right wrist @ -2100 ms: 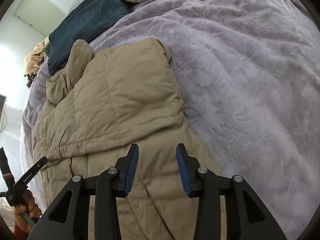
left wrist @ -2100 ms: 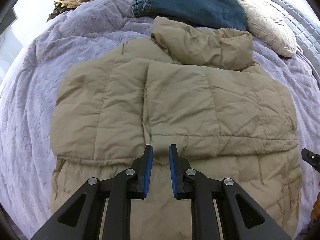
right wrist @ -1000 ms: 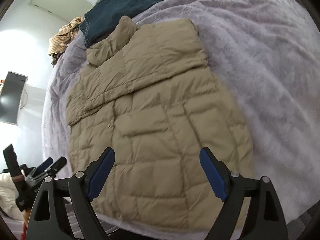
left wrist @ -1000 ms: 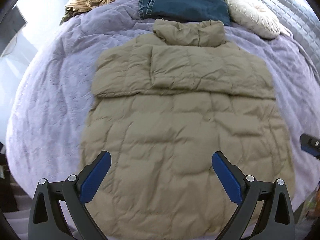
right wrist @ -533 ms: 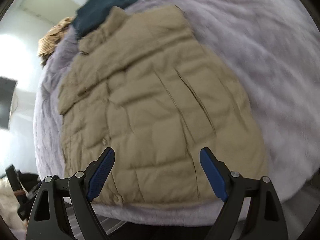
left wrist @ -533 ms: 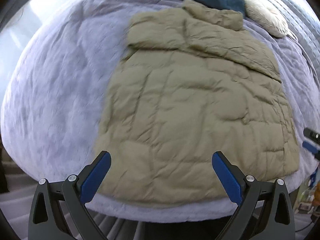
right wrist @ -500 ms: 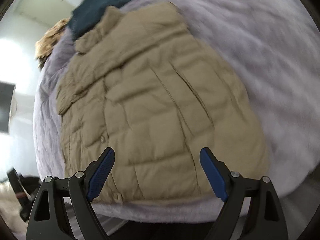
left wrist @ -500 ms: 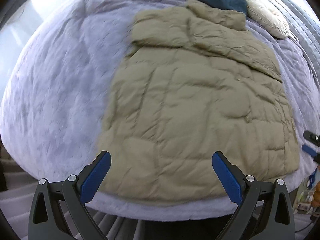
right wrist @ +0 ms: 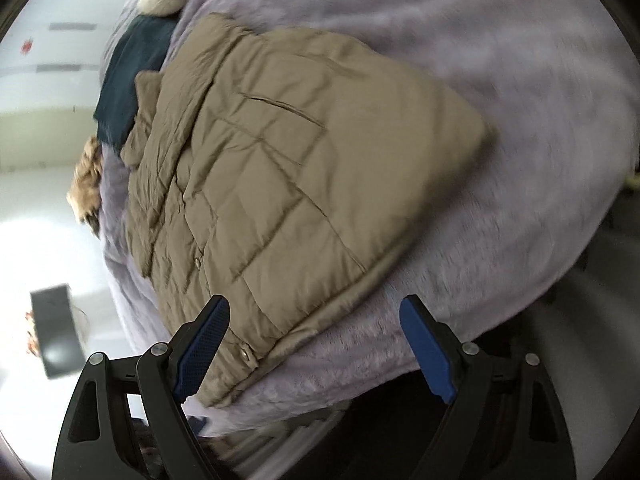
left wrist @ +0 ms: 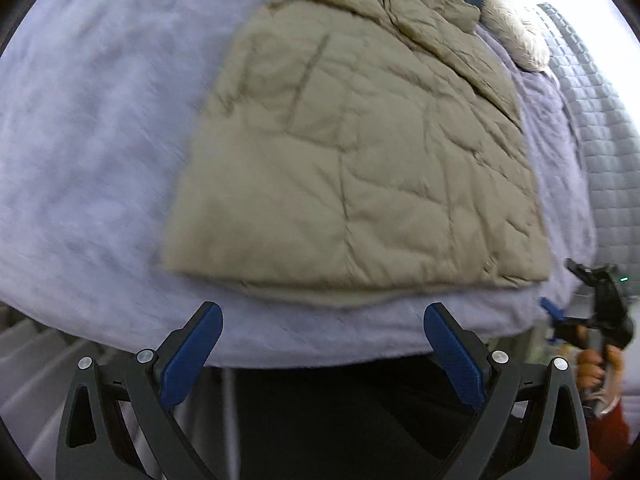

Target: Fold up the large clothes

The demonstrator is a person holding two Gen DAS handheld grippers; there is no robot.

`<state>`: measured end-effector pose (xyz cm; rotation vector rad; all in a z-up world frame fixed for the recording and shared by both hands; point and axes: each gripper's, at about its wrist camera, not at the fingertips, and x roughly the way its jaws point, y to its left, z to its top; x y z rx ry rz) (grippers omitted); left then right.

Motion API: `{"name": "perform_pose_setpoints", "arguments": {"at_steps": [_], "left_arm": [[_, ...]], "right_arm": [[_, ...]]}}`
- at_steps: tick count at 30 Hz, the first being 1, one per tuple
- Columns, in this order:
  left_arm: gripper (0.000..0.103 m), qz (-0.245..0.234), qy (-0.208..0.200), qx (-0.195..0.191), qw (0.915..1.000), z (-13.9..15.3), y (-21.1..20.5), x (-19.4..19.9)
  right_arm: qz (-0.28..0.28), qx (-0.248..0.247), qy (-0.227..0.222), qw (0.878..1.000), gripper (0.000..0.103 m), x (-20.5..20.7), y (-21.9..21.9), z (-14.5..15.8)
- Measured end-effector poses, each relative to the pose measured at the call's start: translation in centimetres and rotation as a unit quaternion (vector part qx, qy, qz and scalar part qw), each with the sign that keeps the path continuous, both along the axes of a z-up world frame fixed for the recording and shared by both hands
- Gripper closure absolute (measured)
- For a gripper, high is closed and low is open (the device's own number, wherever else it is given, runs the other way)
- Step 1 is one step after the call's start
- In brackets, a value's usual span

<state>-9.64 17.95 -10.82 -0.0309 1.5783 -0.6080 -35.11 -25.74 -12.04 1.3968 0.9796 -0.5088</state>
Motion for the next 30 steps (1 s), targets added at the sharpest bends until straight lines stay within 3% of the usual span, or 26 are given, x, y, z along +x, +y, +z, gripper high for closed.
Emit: {"name": "perform_pose_setpoints", "arguments": {"at_steps": [8,15,23,25,26,28,29,30], "left_arm": [[0.002,0.048,0.064,-0.084,0.9932,-3.4,-0.7,0.8],[0.002,0.073,0.08,-0.101,0.989,-4.8,-2.0,1.6],[0.003,0.073,0.07,-0.115,0.9882,-4.8,-3.8,3.0],[0.018,0.074,0.069,-0.104,0.9894,-5.0,-3.7,3.0],[0.023,0.073,0.067,-0.098,0.9903,-5.0,-3.7,3.0],[0.052,0.069,0.069,-0.094,0.9908,-5.2,-3.1,3.0],[0.06,0.067,0.071,-0.092,0.991,-5.3,-2.9,3.0],[0.074,0.064,0.071,-0.09,0.9914,-5.3,-2.7,3.0]], "right_arm": [[-0.064,0.037,-0.027,0.997,0.015,-2.5,0.2,-2.6],[-0.114,0.061,-0.066,0.989,0.015,-2.8,-1.2,-4.4],[-0.158,0.105,-0.102,0.977,0.015,-0.4,-2.1,-6.9],[-0.164,0.108,-0.098,0.976,0.021,-0.1,-2.0,-7.1],[-0.164,0.113,-0.096,0.975,0.032,0.1,-1.9,-7.2],[-0.164,0.124,-0.092,0.974,0.046,0.1,-1.6,-7.5],[-0.163,0.127,-0.089,0.974,0.056,0.0,-1.5,-7.6],[-0.162,0.126,-0.085,0.975,0.068,0.0,-1.3,-7.7]]}}
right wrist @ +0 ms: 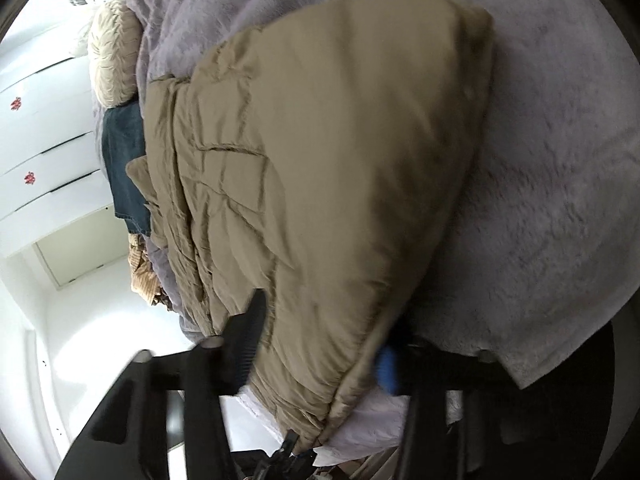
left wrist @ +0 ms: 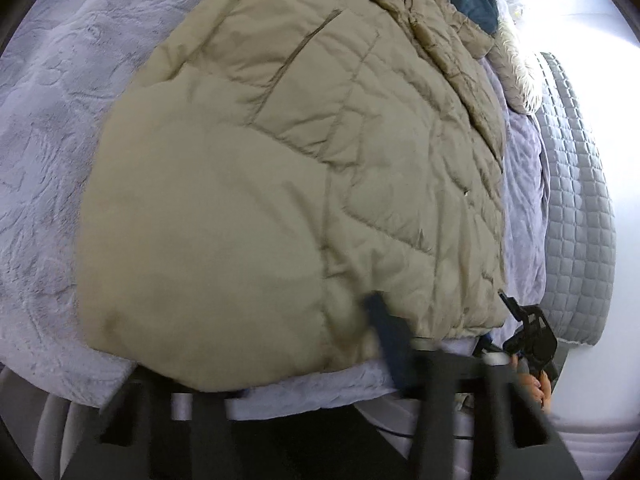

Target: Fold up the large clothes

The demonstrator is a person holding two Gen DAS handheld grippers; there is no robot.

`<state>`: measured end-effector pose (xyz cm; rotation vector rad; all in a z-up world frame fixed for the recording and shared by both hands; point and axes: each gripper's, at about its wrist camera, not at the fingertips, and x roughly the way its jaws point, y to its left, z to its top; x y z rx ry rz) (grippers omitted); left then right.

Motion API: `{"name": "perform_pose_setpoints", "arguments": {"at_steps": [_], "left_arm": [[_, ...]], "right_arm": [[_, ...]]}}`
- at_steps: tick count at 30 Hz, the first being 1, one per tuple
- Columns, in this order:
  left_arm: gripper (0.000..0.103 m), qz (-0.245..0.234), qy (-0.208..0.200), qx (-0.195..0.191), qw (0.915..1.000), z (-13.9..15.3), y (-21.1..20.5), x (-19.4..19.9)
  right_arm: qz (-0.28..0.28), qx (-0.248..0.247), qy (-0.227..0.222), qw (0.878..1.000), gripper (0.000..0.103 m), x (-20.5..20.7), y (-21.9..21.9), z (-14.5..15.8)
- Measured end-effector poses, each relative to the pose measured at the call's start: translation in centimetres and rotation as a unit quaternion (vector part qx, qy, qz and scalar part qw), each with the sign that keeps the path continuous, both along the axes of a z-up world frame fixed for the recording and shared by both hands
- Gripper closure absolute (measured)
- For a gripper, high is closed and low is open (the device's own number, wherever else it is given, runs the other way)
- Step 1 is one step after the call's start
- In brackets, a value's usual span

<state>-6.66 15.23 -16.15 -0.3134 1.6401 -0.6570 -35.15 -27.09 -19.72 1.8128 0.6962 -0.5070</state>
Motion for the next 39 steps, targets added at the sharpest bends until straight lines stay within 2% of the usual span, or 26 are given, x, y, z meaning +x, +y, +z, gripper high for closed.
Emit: {"name": "perform_pose_setpoints", "arguments": {"at_steps": [1,2,7,13,15,22,32,36,39], "left_arm": [[0.085,-0.001,-0.005,-0.001,1.0,0.2,0.1,0.1],[0.086,-0.002,-0.01,-0.007,0.9999,0.4,0.5,0.2],[0.086,-0.004,-0.026,-0.01,0.9996,1.6,1.0,0.1],[0.086,0.012,-0.02,-0.007,0.9997,1.4,1.2,0.0],[0.09,0.012,-0.036,-0.013,0.9992,2.6,1.2,0.0],[0.09,0.007,-0.092,-0.036,0.995,7.9,0.3,2.2],[0.09,0.029,-0.179,-0.038,0.9827,15.3,-4.6,9.2],[0.09,0.051,-0.225,-0.032,0.9724,18.0,-7.0,12.4],[0.09,0.082,-0.243,-0.027,0.9662,19.0,-8.7,15.0]], "right_arm": [[0.003,-0.004,0.008,1.0,0.076,0.0,0.1,0.1],[0.006,-0.007,0.012,1.0,0.086,-0.1,0.1,0.2],[0.026,-0.029,0.014,0.999,0.089,0.0,0.1,1.1],[0.042,-0.022,0.013,0.999,0.092,0.6,-0.8,1.3],[0.051,-0.026,0.003,0.998,0.093,0.9,-1.1,2.0],[0.095,-0.058,-0.047,0.993,0.094,3.6,-3.3,6.3],[0.174,-0.126,-0.09,0.972,0.094,11.7,-8.3,13.3],[0.214,-0.153,-0.113,0.958,0.094,16.0,-10.7,15.9],[0.248,-0.168,-0.127,0.945,0.094,20.0,-13.0,17.5]]}}
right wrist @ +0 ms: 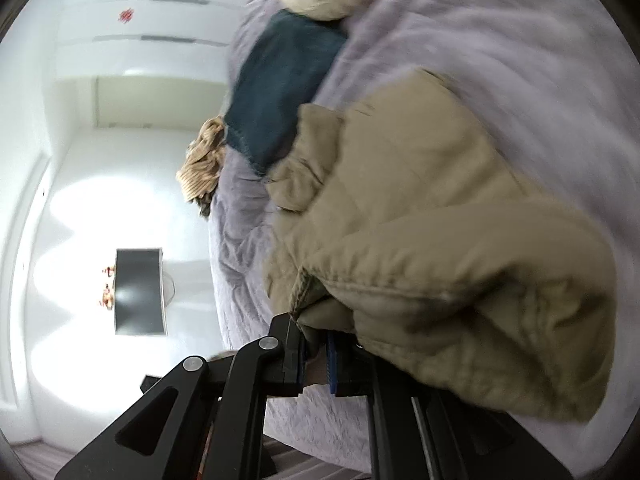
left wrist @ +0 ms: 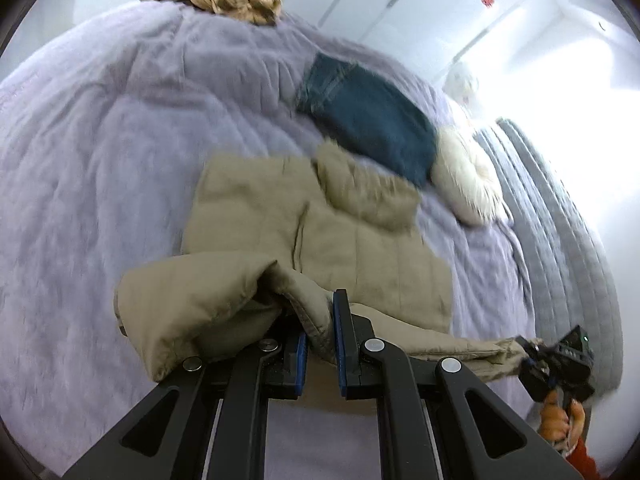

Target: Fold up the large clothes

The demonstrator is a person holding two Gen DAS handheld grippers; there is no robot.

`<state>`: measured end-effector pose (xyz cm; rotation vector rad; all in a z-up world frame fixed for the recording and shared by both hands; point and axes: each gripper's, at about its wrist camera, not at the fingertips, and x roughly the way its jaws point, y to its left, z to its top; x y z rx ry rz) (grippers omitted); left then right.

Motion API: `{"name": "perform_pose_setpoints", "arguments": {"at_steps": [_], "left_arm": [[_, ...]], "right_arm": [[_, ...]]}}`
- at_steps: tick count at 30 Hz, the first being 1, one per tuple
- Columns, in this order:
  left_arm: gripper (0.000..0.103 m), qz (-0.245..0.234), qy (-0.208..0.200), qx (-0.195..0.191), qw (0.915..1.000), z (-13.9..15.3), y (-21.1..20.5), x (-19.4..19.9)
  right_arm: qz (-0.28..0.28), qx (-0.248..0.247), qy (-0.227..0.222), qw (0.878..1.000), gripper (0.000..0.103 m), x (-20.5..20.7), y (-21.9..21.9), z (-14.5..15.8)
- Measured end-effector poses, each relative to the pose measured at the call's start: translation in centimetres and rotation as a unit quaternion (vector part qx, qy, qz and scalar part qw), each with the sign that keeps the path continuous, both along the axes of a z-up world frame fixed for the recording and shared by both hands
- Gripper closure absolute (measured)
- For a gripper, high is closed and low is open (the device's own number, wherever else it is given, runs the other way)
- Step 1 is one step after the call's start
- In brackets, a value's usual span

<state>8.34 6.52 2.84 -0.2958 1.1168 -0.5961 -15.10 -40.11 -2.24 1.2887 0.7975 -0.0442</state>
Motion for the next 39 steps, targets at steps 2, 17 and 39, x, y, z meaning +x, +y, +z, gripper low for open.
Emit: {"name": "perform_pose_setpoints", "arguments": {"at_steps": [2,17,39], "left_arm": [[0.09,0.017,-0.01,0.004,0.9998,0.3,-1.4,1.8],[0.09,-0.009,0.009,0.087,0.9961,-8.7,-8.9,17.5],[0.023,-0.034,-0.078,0.09,0.9924,-9.7,-9.2,17.4]], "right_arm": [[0.019,-0.012,-0.003,1.0,0.094,2.4,-1.2,0.5],[0.04,-0.066,0.07,0.995,0.094,19.3,-7.6,-6.5],[0.011,-0.087,0.048,0.995,0.046,20.5,-7.5,-9.6]]}}
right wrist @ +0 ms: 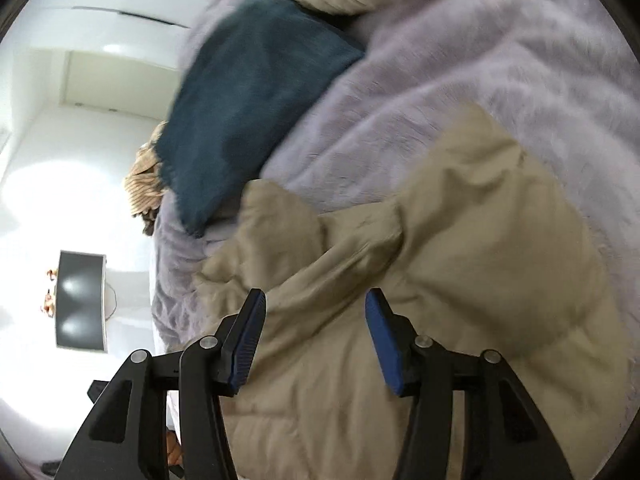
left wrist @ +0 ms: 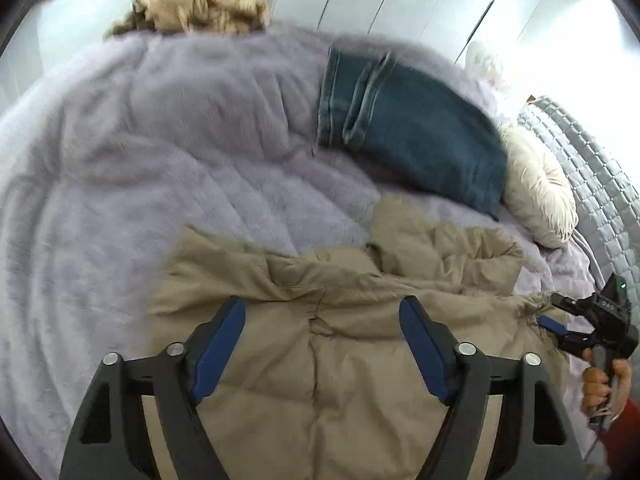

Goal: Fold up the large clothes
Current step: 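Open both tools to release the hem and withdraw from the coat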

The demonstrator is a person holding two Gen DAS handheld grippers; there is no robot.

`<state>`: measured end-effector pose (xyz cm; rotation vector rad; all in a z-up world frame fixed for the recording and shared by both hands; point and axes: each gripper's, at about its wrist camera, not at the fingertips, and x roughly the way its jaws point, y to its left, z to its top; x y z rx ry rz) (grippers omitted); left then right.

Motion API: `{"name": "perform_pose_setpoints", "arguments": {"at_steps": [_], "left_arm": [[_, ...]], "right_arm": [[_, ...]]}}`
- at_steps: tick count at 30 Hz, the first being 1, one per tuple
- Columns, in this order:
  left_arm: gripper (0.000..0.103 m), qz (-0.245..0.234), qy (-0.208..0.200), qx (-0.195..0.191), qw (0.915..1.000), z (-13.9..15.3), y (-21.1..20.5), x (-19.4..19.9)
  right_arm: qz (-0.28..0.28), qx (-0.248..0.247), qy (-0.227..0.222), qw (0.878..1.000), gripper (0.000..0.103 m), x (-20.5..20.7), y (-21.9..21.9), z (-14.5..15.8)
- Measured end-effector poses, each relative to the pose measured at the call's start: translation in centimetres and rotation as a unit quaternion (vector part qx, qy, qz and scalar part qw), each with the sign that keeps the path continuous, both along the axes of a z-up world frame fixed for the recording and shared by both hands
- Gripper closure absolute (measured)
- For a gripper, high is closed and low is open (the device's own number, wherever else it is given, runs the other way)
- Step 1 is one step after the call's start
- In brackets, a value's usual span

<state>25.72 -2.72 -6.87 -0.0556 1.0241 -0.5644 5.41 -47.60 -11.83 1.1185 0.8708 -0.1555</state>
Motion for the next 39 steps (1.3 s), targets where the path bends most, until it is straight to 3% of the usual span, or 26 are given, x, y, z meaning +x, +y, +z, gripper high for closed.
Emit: {"name": "perform_pose_setpoints", "arguments": {"at_steps": [2,5,6,10,13,17,20,23,29,34,39], "left_arm": [[0.023,-0.013,-0.009,0.008,0.9998,0.8,0.3,-0.7],[0.024,-0.032,0.001,0.012,0.9994,0.4,0.1,-1.5],[0.024,-0.045,0.009,0.017,0.9988,-0.3,-0.3,-1.8],[0.024,-0.076,0.009,0.06,0.9953,-3.3,-2.8,-2.1],[0.024,-0.066,-0.006,0.085,0.9941,-5.1,-3.6,-0.7],[0.024,-0.051,-0.022,0.108,0.9926,-6.4,-3.8,2.7],[0.024,-0.029,-0.037,0.143,0.9886,-6.8,-3.4,5.0],[0.024,0.002,-0.027,0.128,0.9915,-6.4,-1.9,5.3],[0.024,0.021,-0.007,0.132,0.991,-8.6,-1.7,6.6],[0.024,0.061,0.029,0.118,0.9908,-11.0,-1.5,8.9],[0.024,0.084,0.052,0.118,0.9882,-12.3,-1.4,10.2]], "right_arm": [[0.016,-0.019,-0.003,1.0,0.052,-0.3,1.6,1.2],[0.075,-0.061,0.022,0.995,0.076,0.7,5.1,1.4],[0.097,-0.076,0.029,0.992,0.079,1.4,6.0,1.3],[0.141,-0.12,0.055,0.981,0.082,3.4,8.5,-0.2],[0.144,-0.168,0.065,0.973,0.083,4.6,8.8,-1.0],[0.121,-0.227,0.108,0.96,0.086,4.8,4.8,-1.4],[0.077,-0.207,0.128,0.967,0.088,3.1,1.1,-1.6],[0.056,-0.217,0.135,0.965,0.089,1.5,-0.5,-1.2],[0.014,-0.223,0.152,0.963,0.089,1.5,-2.8,-3.2],[-0.016,-0.187,0.154,0.97,0.089,2.0,-5.5,-6.3],[-0.033,-0.159,0.151,0.975,0.089,2.5,-7.1,-7.4]]}}
